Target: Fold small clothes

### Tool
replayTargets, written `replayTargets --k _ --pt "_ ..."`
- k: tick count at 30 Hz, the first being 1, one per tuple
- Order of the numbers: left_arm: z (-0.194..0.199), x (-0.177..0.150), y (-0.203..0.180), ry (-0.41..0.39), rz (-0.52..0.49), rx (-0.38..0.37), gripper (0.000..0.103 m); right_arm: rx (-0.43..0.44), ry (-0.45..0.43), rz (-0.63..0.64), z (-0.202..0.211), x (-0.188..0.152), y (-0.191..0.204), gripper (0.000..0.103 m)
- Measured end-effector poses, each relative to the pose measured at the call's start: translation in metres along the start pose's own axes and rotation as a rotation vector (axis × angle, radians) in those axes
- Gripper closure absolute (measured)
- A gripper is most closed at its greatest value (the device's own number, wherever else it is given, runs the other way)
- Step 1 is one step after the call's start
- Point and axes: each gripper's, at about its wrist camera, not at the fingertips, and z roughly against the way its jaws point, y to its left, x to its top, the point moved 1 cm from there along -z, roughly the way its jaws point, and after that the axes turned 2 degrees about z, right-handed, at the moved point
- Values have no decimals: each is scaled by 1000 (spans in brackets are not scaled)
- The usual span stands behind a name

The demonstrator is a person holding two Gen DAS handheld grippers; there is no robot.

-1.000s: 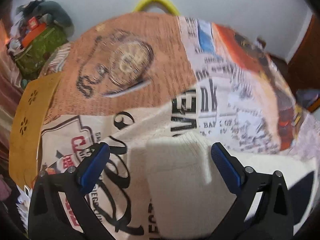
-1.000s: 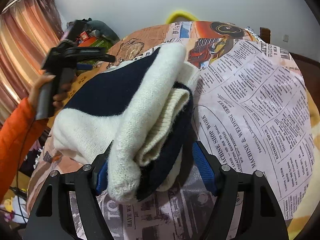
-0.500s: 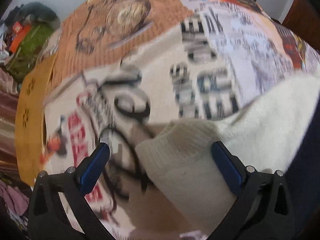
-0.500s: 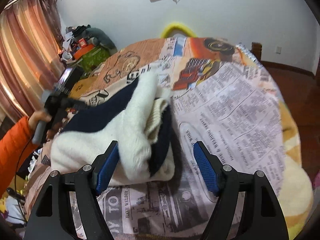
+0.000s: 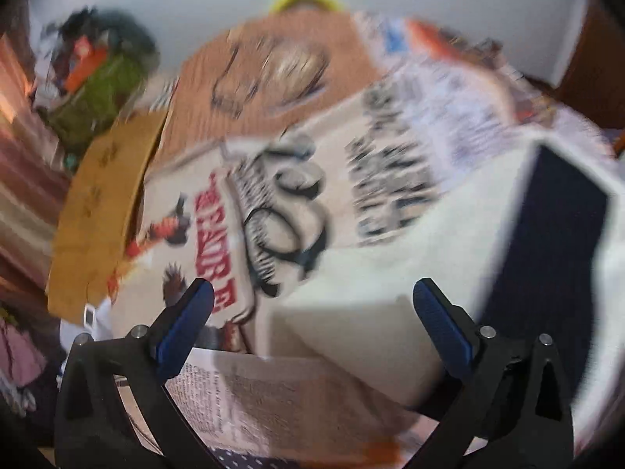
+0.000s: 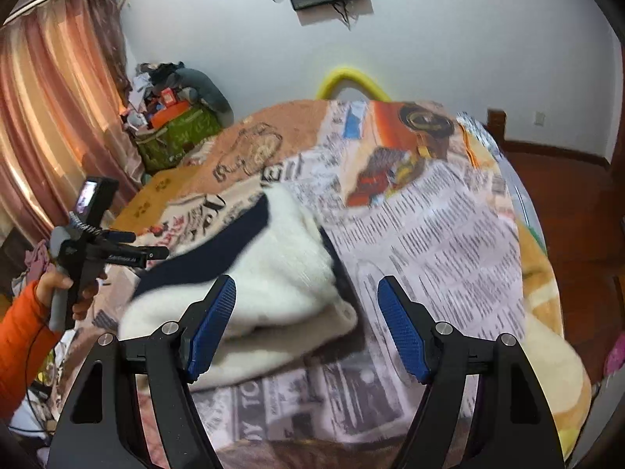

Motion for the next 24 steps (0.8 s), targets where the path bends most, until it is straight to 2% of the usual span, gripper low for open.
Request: replayTargets --k 3,8,12,15,19,24 --pt "27 -5 -24 -52 -18 -100 0 26 -9 38 -7 7 14 31" --pt "23 -13 -77 -3 -57 -200 0 10 19 76 -32 8 29 31" --pt "16 -39 -109 -16 -110 -147 0 -46 80 87 -51 -1 18 31" --pt "15 -48 -99 -21 -53 -163 0 -103 164 97 -63 -18 0 32" --pt "24 -56 -79 -5 5 -236 0 -54 203 31 -58 -35 -21 32" --pt "47 -71 -42 -20 113 -220 0 -48 219 56 -39 -36 -23 32"
